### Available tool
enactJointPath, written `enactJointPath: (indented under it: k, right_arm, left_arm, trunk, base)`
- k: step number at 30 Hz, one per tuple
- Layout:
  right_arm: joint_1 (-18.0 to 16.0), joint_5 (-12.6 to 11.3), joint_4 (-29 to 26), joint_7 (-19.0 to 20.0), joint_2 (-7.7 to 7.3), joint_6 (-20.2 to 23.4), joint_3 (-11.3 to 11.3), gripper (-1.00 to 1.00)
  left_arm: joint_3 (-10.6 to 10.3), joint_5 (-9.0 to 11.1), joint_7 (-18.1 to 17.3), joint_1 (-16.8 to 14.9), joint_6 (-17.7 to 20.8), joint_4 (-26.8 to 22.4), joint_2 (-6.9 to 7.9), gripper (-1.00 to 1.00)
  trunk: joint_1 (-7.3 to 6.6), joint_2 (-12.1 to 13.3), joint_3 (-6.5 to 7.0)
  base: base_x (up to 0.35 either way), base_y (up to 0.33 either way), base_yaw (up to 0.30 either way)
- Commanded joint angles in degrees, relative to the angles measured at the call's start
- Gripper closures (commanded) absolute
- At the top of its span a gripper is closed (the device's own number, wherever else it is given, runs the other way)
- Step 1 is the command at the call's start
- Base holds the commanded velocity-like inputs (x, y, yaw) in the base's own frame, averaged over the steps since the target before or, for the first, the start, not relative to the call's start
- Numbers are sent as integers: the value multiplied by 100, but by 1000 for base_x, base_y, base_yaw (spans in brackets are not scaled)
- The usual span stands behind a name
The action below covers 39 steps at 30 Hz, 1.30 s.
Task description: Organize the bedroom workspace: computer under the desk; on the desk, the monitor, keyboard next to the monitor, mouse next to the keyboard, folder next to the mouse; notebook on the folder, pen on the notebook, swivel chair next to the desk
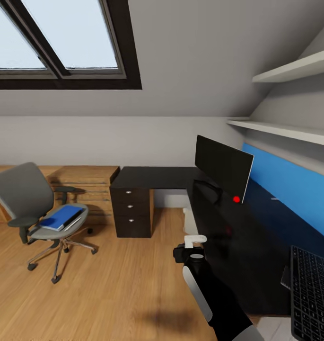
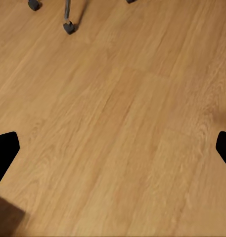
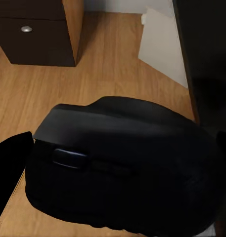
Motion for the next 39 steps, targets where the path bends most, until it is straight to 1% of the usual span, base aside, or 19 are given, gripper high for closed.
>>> enactJointPath:
  k: [1,5,14,25,39]
  right_arm:
    - [-5,-59,-5,-59,-2,8,15,100]
    - [-5,-59,-2,-59,-6,9,20,100]
    - [-5,-59,-1,-55,-7,14,20,100]
    - [-5,-59,-1,-51,-7,14,13,100]
    - [-5,-52,-23,-59,-13,14,7,100]
  left_arm:
    - [0,52,-8,-5,-32,4,0,-100]
    - [7,56,-1,-5,-44,4,1,-100]
    - [18,51,-3,-7,-60,4,1,-100]
    - [19,60,-18,-5,-60,4,1,-100]
    - [27,60,-10,-8,-60,4,1,-100]
  trunk:
    - [1,-5,-4]
    - [1,-5,7]
    - [-196,356,182]
    - [-438,797,379]
    - [-746,1359,631]
  base:
    - [152,33,259]
    - [267,68,260]
    - [323,15,204]
    - [330,121,7]
    - [315,195,0]
